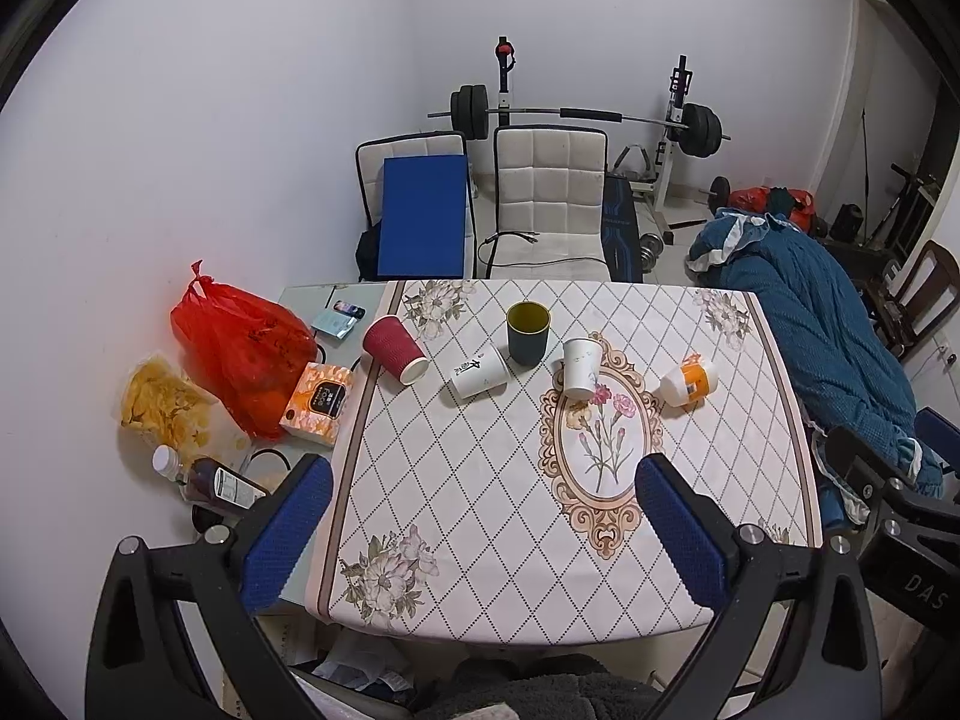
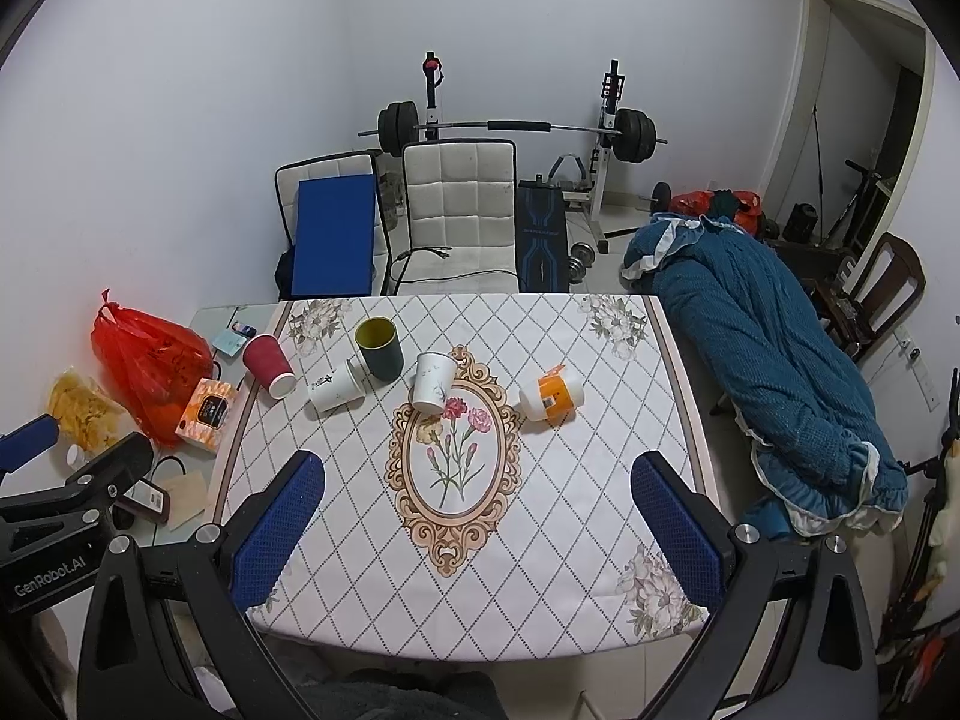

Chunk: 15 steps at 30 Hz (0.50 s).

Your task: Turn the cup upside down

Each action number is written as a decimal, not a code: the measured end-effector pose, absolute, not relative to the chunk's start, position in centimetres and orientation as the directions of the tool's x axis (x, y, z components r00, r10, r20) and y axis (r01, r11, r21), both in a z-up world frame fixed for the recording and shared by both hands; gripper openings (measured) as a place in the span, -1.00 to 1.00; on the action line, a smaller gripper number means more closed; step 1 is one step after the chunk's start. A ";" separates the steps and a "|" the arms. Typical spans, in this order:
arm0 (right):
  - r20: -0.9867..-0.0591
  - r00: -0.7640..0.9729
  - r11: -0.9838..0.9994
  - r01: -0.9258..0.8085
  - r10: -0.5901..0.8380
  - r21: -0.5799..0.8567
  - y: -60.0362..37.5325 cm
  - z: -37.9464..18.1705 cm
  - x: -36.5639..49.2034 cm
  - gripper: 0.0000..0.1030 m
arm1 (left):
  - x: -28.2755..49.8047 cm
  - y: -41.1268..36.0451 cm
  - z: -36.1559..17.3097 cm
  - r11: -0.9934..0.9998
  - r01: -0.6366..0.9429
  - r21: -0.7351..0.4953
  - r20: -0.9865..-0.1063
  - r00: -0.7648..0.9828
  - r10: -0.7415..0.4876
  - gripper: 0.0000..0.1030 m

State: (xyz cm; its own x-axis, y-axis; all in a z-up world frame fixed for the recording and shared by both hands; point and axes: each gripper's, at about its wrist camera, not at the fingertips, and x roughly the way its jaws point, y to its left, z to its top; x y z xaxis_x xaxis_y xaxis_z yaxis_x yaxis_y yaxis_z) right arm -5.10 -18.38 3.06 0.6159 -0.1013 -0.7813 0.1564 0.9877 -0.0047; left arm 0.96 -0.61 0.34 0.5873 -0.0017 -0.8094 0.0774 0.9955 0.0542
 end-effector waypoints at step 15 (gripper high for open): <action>-0.778 0.621 0.989 0.149 -0.100 -0.009 -18.3 3.6 -5.0 1.00 | 0.8 -1.2 0.7 0.996 0.077 0.052 -0.807 0.590 -0.004 1.00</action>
